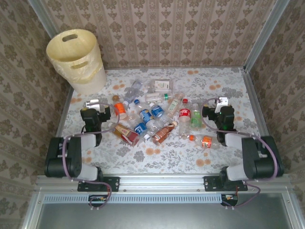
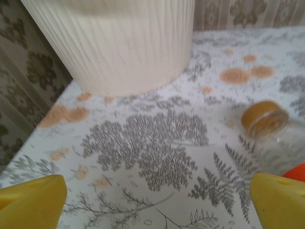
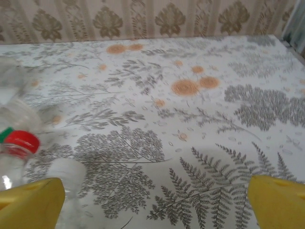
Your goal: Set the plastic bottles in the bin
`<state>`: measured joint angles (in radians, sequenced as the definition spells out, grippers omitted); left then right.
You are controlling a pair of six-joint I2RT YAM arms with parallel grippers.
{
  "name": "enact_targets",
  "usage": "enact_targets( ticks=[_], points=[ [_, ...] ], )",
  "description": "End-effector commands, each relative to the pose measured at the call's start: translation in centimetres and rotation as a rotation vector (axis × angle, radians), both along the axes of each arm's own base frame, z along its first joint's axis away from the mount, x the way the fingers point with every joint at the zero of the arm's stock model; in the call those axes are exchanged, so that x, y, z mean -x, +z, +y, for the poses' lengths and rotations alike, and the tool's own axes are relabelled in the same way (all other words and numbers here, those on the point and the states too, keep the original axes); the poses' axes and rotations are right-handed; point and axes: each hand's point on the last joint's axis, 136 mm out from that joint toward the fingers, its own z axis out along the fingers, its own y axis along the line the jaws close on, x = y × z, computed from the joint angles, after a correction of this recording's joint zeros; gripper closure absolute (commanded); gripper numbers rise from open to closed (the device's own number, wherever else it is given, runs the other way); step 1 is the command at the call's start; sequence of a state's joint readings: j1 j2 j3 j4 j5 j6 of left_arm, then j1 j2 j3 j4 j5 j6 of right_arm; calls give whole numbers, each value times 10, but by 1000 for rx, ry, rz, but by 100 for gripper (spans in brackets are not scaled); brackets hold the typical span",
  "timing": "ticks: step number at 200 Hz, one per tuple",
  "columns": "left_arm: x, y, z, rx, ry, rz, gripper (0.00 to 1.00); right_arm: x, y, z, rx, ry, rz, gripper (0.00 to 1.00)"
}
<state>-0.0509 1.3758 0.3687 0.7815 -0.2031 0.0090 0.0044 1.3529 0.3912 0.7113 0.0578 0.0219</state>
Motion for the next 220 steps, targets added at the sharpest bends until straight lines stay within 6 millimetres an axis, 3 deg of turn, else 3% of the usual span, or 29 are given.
enact_targets(
  ticks=[1,26,44,70,113,136,164,196,220],
  points=[
    [5,22,8,-2,43,-20,0,7,14,11,45,93,61,0],
    [9,42,19,62,133,-10,0,22,23,18,71,148,88,0],
    [11,54,25,146,210,19,0,33,28,37,82,278,147,0],
    [10,75,29,291,290,-11,0,68,18,64,105,508,376,0],
    [14,95,28,376,323,-8,0,127,-8,67,225,618,712,0],
    [24,96,39,396,399,6,0,156,-24,57,329,626,874,0],
    [23,101,29,422,333,19,0,183,-42,36,459,641,1051,0],
    [26,101,25,447,314,16,0,185,-53,21,579,641,1082,0],
    [28,97,24,447,308,22,0,176,-73,8,752,638,1096,0]
  ],
)
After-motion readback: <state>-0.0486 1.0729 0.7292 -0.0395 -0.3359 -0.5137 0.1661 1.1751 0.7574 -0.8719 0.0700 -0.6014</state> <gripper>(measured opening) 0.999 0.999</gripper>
